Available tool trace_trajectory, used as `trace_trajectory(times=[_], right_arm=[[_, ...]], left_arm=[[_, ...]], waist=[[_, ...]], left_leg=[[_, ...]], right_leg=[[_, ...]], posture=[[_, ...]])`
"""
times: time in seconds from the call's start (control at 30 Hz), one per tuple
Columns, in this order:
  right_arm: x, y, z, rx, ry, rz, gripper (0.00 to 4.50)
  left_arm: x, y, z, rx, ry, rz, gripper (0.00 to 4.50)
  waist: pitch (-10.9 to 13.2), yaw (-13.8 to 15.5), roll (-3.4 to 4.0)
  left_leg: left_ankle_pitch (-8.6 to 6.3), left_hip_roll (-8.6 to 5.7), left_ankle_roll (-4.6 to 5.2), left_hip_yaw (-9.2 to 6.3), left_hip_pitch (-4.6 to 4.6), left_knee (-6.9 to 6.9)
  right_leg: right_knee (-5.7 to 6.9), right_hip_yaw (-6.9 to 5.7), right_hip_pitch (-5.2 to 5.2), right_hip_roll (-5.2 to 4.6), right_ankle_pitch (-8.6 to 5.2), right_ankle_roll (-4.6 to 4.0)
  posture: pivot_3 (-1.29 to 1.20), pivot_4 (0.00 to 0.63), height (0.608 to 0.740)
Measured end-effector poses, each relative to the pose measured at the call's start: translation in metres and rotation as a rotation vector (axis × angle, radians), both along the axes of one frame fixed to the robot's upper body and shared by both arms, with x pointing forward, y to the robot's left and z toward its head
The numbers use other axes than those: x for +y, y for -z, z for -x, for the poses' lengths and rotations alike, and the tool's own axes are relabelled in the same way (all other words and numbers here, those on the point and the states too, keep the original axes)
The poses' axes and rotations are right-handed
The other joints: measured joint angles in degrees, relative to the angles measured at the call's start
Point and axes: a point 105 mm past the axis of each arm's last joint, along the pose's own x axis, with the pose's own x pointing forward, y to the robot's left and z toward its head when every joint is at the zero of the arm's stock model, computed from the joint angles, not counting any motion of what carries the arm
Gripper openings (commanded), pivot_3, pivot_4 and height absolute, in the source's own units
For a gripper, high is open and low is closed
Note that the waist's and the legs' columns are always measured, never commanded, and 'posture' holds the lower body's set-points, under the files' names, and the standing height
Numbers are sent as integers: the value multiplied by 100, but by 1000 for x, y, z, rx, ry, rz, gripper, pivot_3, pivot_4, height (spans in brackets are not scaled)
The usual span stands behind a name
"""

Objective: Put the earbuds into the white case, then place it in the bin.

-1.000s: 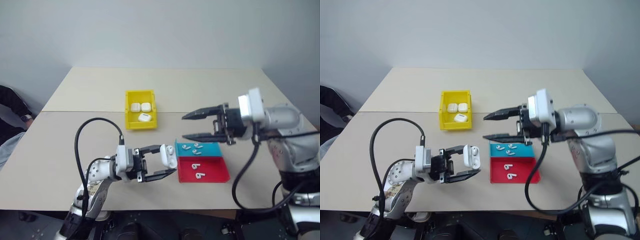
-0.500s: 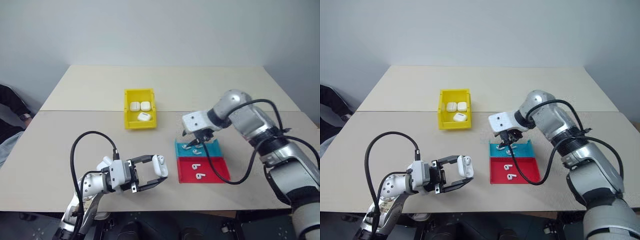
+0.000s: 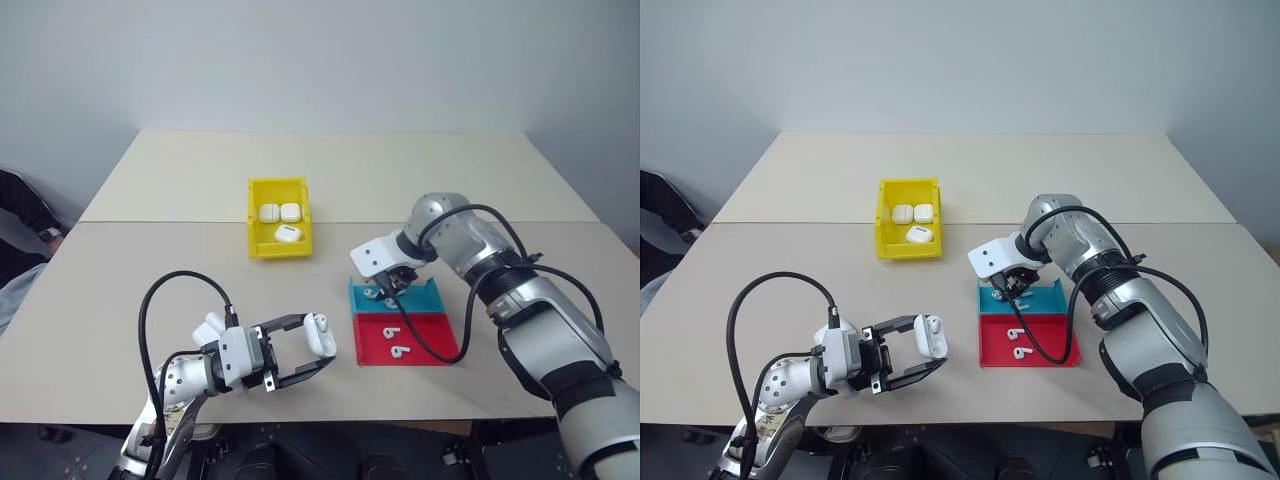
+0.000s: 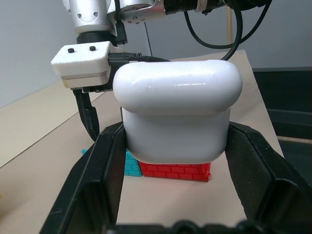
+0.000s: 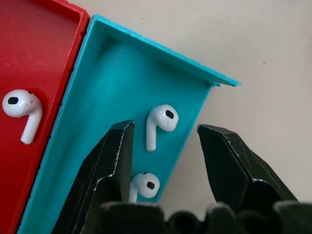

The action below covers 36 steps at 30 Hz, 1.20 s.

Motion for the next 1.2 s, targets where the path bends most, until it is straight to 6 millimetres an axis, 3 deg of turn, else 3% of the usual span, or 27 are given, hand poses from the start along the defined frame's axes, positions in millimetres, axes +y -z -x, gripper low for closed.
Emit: trace_trajectory(times=[0.5, 0.63, 1.17, 1.2], right_arm=[[-2, 9, -4, 4, 30, 24, 2516], [0, 10, -4, 8, 27, 21, 1605], [4, 11, -4, -9, 13, 16, 1605], [4, 11, -4, -10, 10, 17, 1414]], left_arm=[[-1, 0, -1, -11, -4, -10, 2758], [-1, -3, -2, -22, -1, -11, 2758], [-2, -3, -2, -25, 5, -14, 2758], [-2, -3, -2, -25, 4, -14, 2758]], waist=[[0, 0, 1], [-1, -5, 1], [-2, -4, 3], [-2, -4, 4]], left_leg=[[0, 0, 0, 3, 0, 0], [0, 1, -1, 3, 0, 0], [1, 1, -1, 3, 1, 3], [1, 2, -1, 3, 1, 4]], right_leg=[[0, 0, -1, 0, 0, 0], [2, 0, -1, 1, 0, 0], [5, 0, 0, 1, 0, 0], [6, 0, 0, 1, 0, 0]], posture=[[0, 150, 740], [0, 150, 740], [0, 150, 740], [0, 150, 740]])
